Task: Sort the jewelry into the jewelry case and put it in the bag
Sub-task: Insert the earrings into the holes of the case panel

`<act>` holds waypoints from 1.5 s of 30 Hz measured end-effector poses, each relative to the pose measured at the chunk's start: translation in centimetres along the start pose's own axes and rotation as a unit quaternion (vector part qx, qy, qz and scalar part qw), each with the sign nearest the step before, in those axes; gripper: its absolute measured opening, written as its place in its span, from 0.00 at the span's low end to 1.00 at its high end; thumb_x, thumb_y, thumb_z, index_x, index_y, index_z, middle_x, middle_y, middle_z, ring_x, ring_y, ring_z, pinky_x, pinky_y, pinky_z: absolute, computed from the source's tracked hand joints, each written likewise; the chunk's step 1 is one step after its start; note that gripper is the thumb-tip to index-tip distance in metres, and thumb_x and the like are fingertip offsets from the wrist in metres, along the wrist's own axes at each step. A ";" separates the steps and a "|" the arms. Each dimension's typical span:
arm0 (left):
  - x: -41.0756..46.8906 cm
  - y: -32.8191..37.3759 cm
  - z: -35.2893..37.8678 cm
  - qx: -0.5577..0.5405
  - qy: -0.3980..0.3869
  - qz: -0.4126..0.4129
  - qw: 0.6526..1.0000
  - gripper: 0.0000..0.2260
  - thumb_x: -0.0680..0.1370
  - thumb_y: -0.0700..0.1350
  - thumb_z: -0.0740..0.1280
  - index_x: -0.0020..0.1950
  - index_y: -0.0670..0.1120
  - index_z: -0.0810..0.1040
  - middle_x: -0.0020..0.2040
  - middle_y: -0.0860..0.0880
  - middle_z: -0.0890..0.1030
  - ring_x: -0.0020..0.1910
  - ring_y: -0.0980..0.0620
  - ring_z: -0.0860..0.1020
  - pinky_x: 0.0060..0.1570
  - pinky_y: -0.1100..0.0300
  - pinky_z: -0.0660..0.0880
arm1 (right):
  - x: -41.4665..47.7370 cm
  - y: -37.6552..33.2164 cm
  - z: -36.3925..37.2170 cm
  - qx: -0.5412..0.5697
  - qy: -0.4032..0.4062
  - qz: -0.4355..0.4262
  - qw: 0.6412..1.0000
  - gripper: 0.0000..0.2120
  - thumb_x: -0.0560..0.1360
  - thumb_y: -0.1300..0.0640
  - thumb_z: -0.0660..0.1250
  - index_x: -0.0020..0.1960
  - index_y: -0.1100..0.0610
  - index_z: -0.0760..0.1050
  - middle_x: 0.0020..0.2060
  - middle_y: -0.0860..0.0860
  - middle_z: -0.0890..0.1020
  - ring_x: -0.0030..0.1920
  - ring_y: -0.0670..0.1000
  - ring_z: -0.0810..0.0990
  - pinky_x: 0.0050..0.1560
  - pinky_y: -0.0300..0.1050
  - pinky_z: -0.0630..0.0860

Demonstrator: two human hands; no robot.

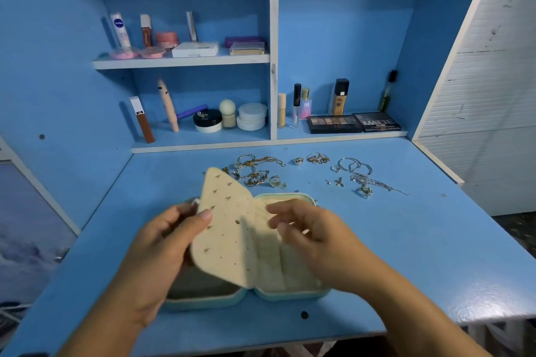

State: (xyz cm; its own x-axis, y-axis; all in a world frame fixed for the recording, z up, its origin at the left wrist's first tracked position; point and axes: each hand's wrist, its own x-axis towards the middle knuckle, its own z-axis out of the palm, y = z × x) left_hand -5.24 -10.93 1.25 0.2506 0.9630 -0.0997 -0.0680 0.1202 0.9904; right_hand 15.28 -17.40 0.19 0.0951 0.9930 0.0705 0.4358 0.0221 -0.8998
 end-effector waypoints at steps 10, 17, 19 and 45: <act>0.1 -0.6 -0.5 -0.042 0.030 -0.043 0.998 0.07 0.78 0.38 0.62 0.47 0.42 0.80 0.43 0.43 0.85 0.39 0.51 0.83 0.43 0.54 0.75 | 5.9 5.4 -9.5 -0.428 0.177 0.090 0.882 0.16 0.78 0.58 0.61 0.65 0.54 0.74 0.59 0.54 0.77 0.60 0.57 0.71 0.54 0.48 0.72; 0.0 -0.5 -0.4 -0.037 0.024 -0.048 0.998 0.07 0.78 0.38 0.62 0.48 0.43 0.80 0.44 0.44 0.86 0.41 0.51 0.84 0.44 0.52 0.75 | 8.6 6.3 -10.4 -0.554 0.090 0.072 0.824 0.13 0.78 0.46 0.61 0.61 0.46 0.76 0.58 0.49 0.77 0.59 0.55 0.69 0.54 0.48 0.68; 0.0 -0.7 -0.6 -0.032 0.012 -0.043 0.998 0.07 0.77 0.39 0.64 0.51 0.42 0.81 0.47 0.43 0.86 0.45 0.49 0.84 0.48 0.51 0.76 | 8.9 6.7 -10.3 -0.573 0.080 0.075 0.812 0.11 0.79 0.47 0.60 0.57 0.47 0.77 0.56 0.49 0.77 0.58 0.54 0.69 0.51 0.47 0.67; -1.1 -1.1 3.8 0.510 -0.105 0.242 0.819 0.19 0.69 0.65 0.69 0.58 0.63 0.77 0.57 0.72 0.69 0.54 0.77 0.67 0.55 0.83 0.56 | 0.1 0.3 -4.2 -0.345 -0.011 -0.101 0.933 0.06 0.78 0.49 0.62 0.50 0.48 0.76 0.52 0.45 0.74 0.54 0.47 0.69 0.57 0.42 0.68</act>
State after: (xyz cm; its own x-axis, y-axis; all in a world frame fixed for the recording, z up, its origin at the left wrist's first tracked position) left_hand -1.76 -13.02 0.62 0.6008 0.7621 0.2413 0.6063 -0.6312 0.4837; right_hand 19.16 -17.79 1.67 -0.0657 0.9791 0.1924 0.9159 0.1357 -0.3778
